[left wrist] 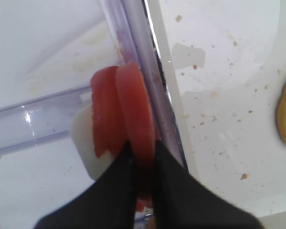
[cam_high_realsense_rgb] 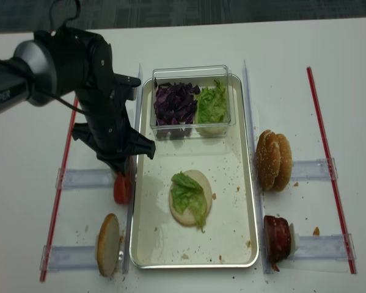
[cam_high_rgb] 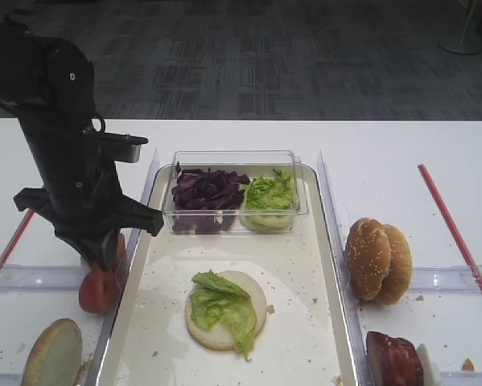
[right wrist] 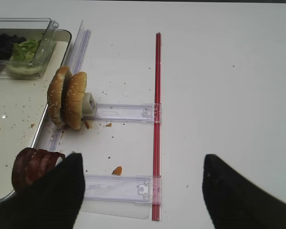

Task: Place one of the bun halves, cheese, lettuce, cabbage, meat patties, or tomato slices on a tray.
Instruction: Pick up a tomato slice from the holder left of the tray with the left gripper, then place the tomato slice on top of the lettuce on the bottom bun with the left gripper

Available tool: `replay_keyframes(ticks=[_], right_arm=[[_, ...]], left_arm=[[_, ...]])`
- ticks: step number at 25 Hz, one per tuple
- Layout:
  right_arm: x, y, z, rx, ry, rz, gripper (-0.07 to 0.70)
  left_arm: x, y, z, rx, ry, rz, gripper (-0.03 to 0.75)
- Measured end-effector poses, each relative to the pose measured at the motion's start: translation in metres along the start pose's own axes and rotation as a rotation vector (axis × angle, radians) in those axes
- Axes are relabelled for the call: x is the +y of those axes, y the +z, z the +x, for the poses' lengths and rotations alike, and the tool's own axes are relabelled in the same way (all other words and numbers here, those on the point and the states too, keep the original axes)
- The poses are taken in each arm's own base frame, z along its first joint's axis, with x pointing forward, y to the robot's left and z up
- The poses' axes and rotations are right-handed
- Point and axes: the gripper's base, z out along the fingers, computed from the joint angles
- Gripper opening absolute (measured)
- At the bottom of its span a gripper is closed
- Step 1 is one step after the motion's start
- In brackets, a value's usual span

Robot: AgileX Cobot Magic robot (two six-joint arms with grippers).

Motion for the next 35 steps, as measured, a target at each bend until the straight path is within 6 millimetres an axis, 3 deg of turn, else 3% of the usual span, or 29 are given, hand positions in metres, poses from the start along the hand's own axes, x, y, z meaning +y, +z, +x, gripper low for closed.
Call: replay_keyframes(ticks=[20,35], right_arm=[[0.000,0.000,0.000,0.000,0.000,0.000,0.540],[0.000,0.000,0.000,0.000,0.000,0.000,0.539]], left_arm=[[0.000,-0.002,-0.001,-0.007,0.001,-0.001,0.023],[-0.002,-0.040,-0.007,-0.020,0.007,0.001,0.023]])
